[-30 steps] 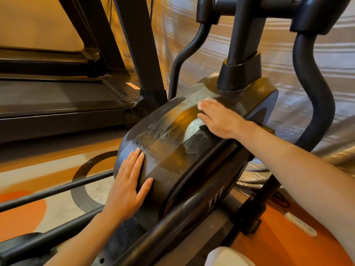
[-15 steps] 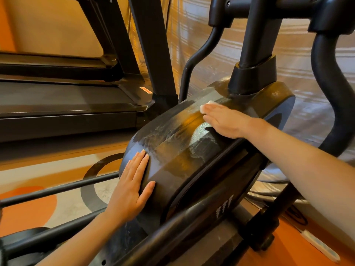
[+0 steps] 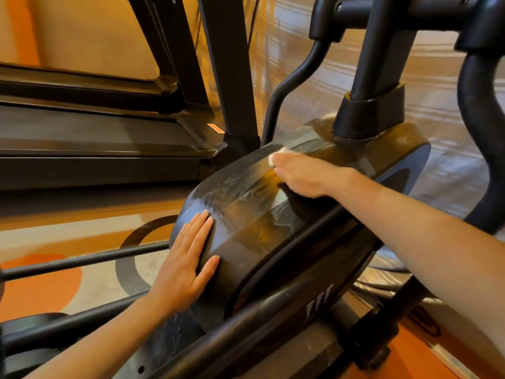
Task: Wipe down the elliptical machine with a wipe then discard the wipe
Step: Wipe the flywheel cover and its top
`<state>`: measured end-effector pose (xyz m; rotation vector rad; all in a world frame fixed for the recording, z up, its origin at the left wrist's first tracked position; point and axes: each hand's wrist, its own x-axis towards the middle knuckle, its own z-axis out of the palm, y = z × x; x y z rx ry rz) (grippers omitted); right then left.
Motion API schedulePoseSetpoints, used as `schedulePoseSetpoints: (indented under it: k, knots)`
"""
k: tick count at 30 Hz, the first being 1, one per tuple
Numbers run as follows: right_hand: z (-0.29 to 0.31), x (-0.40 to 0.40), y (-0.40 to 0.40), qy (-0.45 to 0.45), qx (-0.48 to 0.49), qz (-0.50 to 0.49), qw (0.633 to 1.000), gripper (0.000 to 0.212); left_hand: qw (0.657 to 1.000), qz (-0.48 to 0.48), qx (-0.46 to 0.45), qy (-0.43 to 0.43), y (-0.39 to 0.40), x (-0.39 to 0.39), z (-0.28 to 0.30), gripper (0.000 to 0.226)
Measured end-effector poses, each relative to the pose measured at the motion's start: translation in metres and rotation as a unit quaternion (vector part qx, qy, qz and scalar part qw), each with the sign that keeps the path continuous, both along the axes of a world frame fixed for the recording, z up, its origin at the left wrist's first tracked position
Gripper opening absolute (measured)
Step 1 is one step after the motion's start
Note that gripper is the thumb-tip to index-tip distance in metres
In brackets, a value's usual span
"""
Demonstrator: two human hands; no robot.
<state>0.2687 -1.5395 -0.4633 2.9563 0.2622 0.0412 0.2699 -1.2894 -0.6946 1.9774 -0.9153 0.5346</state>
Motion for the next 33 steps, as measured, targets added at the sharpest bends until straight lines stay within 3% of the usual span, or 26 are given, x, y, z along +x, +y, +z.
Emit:
schedulePoseSetpoints:
  k: [4, 11, 13, 17, 20, 24, 28, 30, 33]
  knots:
    - [-0.006, -0.008, -0.002, 0.038, 0.004, 0.033, 0.999, 0.047, 1.0, 0.001, 0.004, 0.004, 0.001, -0.001, 0.001, 0.066]
    - [0.025, 0.026, -0.059, -0.066, 0.017, -0.176, 0.982, 0.034, 1.0, 0.003, -0.006, -0.004, -0.001, -0.001, 0.001, 0.066]
    - [0.019, 0.031, -0.043, -0.059, 0.012, -0.17, 0.984, 0.047, 1.0, 0.003, -0.012, -0.006, -0.001, -0.001, 0.0, 0.066]
    - [-0.009, 0.022, 0.007, -0.026, 0.026, -0.045, 0.998, 0.039, 1.0, 0.0, -0.013, -0.005, -0.003, -0.001, 0.0, 0.066]
    - [-0.015, 0.011, 0.02, 0.025, -0.001, 0.013, 1.0, 0.049, 1.0, 0.009, -0.013, 0.002, -0.002, -0.001, 0.0, 0.067]
    - [0.018, 0.024, -0.028, -0.035, 0.033, -0.102, 0.994, 0.052, 1.0, 0.01, -0.002, 0.004, -0.001, -0.003, 0.002, 0.066]
    - [0.027, 0.048, -0.059, -0.066, 0.0, -0.208, 0.976, 0.065, 1.0, 0.012, -0.004, 0.011, -0.002, -0.003, 0.002, 0.067]
    - [0.024, 0.057, -0.049, -0.075, -0.017, -0.204, 0.976, 0.067, 1.0, 0.014, -0.007, 0.006, -0.002, -0.002, 0.001, 0.067]
    - [0.011, 0.051, -0.017, -0.037, 0.006, -0.111, 0.993, 0.052, 1.0, 0.012, -0.012, 0.01, -0.002, 0.0, -0.001, 0.068]
